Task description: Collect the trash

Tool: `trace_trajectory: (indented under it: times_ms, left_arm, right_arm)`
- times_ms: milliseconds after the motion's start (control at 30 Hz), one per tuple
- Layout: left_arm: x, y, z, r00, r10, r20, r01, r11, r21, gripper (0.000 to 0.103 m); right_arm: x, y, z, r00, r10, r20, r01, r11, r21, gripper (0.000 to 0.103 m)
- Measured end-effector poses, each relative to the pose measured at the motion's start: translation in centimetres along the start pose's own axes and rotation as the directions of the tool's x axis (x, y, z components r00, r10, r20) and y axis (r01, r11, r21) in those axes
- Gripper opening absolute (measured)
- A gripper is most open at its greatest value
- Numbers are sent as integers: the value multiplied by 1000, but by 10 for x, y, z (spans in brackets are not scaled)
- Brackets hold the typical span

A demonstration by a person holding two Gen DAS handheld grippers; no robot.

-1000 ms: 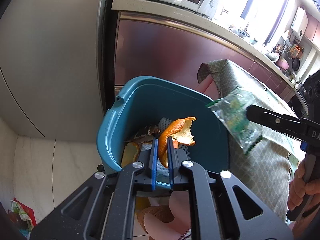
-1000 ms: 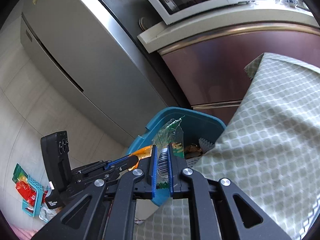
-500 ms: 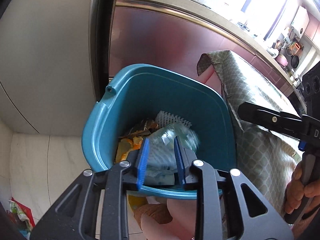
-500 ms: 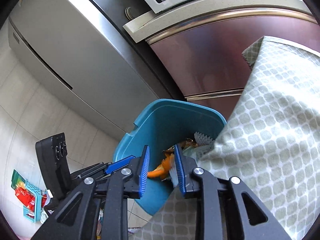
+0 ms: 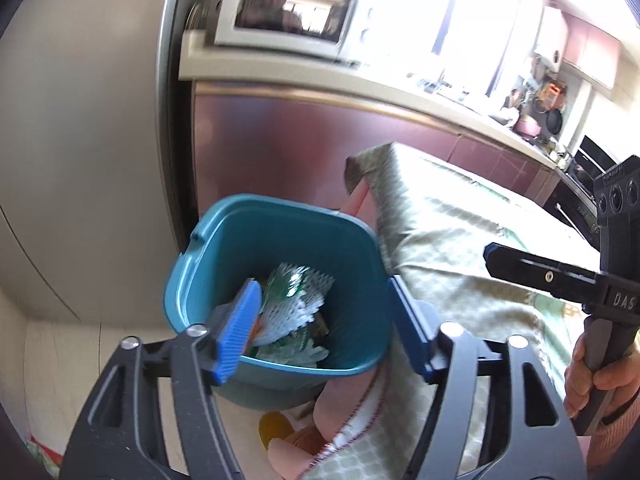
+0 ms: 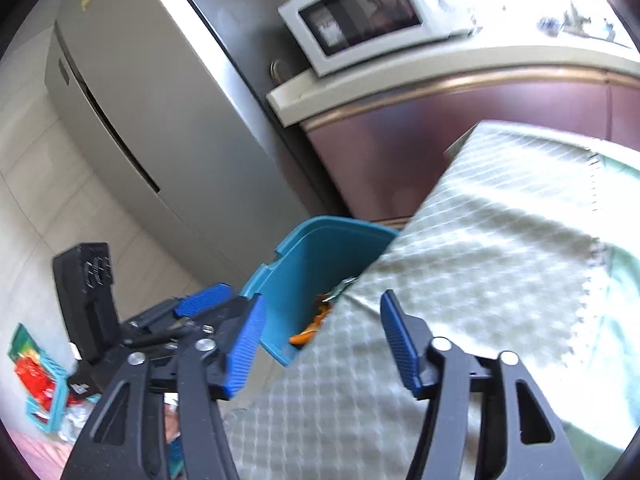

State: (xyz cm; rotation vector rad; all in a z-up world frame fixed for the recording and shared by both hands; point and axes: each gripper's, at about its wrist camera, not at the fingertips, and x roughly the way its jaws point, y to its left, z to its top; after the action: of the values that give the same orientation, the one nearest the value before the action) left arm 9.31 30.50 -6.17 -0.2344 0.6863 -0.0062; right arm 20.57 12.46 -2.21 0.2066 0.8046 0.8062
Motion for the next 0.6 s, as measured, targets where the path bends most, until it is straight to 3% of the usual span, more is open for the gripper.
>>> trace_trajectory:
  times_ms: [167, 333, 600]
  left_arm:
    - [-28, -31, -3, 997, 6, 81, -11, 998, 62, 98]
    - [-50, -66, -8, 988, 22, 154, -40, 993, 113, 98]
    - [-74, -112, -17, 975, 9, 220, -43, 987, 152, 98]
  right_arm:
    - [-44, -1, -21, 986, -123, 114, 126, 992, -16, 86]
    - [-86, 1, -42, 936, -262, 234, 277, 960, -31, 96]
    - [-138, -2, -72, 835, -409, 367, 445, 895, -16, 96]
